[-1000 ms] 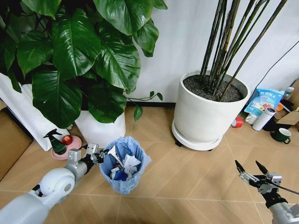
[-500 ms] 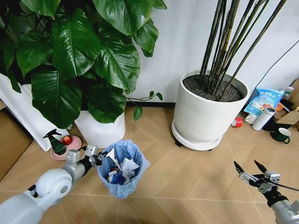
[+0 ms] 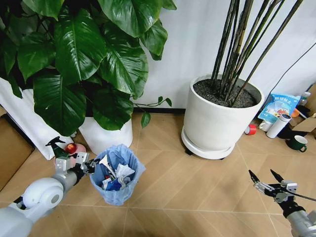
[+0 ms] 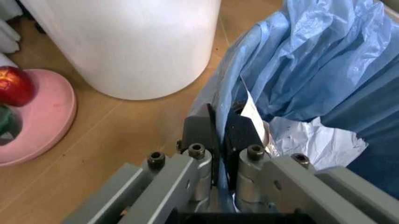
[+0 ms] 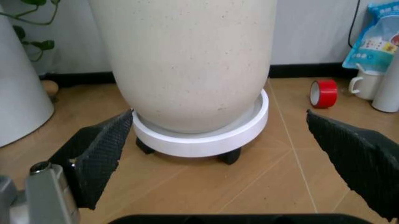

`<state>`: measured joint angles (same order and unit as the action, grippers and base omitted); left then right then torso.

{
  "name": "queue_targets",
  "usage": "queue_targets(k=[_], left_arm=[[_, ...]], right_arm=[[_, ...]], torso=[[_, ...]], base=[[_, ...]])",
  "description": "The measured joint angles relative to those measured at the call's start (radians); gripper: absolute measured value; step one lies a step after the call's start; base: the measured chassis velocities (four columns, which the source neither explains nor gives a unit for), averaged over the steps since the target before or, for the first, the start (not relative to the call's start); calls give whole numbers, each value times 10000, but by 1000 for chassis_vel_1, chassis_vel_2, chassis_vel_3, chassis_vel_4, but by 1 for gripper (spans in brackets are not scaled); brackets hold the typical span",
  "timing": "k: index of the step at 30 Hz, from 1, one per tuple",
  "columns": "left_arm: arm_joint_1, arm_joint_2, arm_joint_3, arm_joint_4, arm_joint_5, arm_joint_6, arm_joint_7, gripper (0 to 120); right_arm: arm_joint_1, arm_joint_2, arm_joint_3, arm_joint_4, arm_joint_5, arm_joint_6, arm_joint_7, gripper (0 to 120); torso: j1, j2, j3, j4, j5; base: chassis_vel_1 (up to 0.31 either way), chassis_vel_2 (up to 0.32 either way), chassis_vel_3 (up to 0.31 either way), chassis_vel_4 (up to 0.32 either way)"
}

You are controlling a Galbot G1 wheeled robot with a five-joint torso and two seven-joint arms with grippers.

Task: Pick up the trash bin and place the garbage on the floor into it.

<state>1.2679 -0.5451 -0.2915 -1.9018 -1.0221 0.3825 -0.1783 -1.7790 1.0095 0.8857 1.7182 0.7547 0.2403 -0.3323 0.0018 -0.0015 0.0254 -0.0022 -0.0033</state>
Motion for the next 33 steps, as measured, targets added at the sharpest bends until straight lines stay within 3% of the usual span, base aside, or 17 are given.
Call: queue_targets(k=[22, 33], left_arm=[[-20, -519, 4, -182, 183, 16, -79, 0], [522, -750, -455, -330, 296, 32, -127, 0]], right_arm=[[97, 726, 86, -23, -277, 82, 76, 100], [246, 841, 132, -35, -429, 117, -45, 100]], torso=[[1, 0, 0, 0, 3], [0, 0, 0, 1, 2]], base=[[27, -24, -26, 23], [93, -97, -91, 105]])
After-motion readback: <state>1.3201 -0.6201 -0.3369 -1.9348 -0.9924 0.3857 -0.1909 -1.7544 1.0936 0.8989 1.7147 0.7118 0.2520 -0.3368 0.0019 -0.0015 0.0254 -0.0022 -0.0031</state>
